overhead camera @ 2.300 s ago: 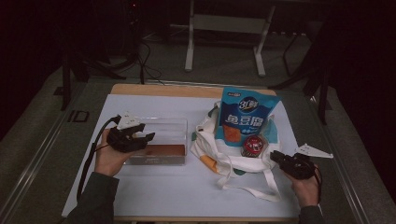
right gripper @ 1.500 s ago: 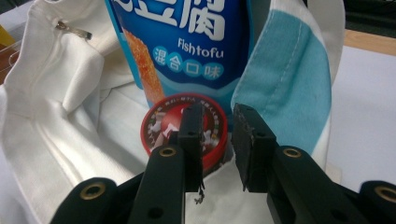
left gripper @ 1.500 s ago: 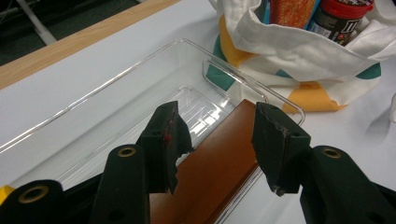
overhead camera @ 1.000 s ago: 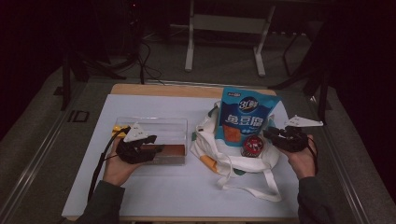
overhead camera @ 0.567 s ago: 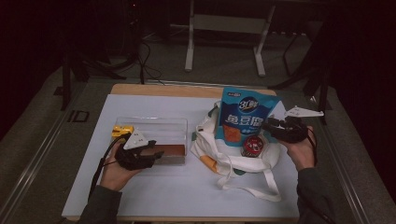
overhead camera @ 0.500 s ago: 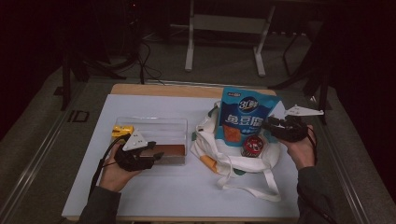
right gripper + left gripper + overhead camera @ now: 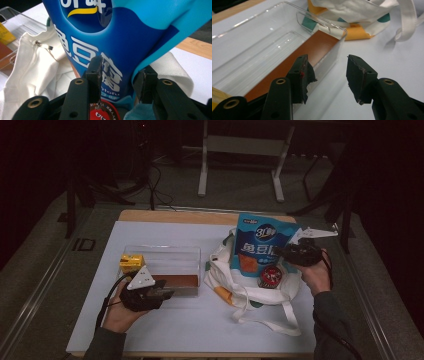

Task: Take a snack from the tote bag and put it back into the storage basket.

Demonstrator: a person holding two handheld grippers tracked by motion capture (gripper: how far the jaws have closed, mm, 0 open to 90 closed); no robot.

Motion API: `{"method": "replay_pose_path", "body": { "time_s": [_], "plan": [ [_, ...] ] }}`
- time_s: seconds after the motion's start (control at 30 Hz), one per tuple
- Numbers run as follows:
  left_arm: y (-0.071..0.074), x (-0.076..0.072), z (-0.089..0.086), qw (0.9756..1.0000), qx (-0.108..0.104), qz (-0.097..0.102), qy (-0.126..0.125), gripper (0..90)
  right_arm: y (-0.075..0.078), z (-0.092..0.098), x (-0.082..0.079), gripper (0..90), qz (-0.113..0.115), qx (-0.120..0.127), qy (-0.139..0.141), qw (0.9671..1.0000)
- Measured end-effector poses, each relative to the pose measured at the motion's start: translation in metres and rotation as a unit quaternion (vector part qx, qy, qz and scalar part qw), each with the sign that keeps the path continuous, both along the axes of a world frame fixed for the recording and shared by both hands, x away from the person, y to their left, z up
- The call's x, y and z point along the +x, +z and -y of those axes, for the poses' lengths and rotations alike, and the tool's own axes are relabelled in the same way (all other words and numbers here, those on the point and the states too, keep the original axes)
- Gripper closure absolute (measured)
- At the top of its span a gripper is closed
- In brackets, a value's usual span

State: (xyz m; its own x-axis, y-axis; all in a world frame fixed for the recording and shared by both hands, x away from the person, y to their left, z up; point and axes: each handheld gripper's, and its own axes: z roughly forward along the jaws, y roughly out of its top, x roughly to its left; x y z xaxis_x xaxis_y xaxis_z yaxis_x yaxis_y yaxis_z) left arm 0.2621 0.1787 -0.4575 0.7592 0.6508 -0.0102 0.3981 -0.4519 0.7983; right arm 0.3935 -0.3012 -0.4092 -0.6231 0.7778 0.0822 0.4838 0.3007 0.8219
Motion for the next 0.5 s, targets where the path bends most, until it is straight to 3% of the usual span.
{"method": "replay_pose_path", "body": {
  "time_s": [0.23, 0.37, 0.5],
  "plan": [
    [-0.012, -0.005, -0.004, 0.9998, -0.01, -0.016, 0.002, 52.3, 0.002, 0.003, -0.006, 64.3, 0.007, 0.01, 0.011, 0.9999],
    [-0.02, -0.005, -0.003, 0.9996, 0.0, -0.027, -0.008, 52.2, 0.001, 0.004, -0.005, 65.2, 0.001, 0.022, 0.016, 0.9996],
    [-0.027, -0.006, -0.001, 0.9994, 0.0, -0.033, -0.01, 52.1, -0.001, 0.001, -0.002, 65.1, -0.006, 0.014, 0.024, 0.9996]
  ]
}}
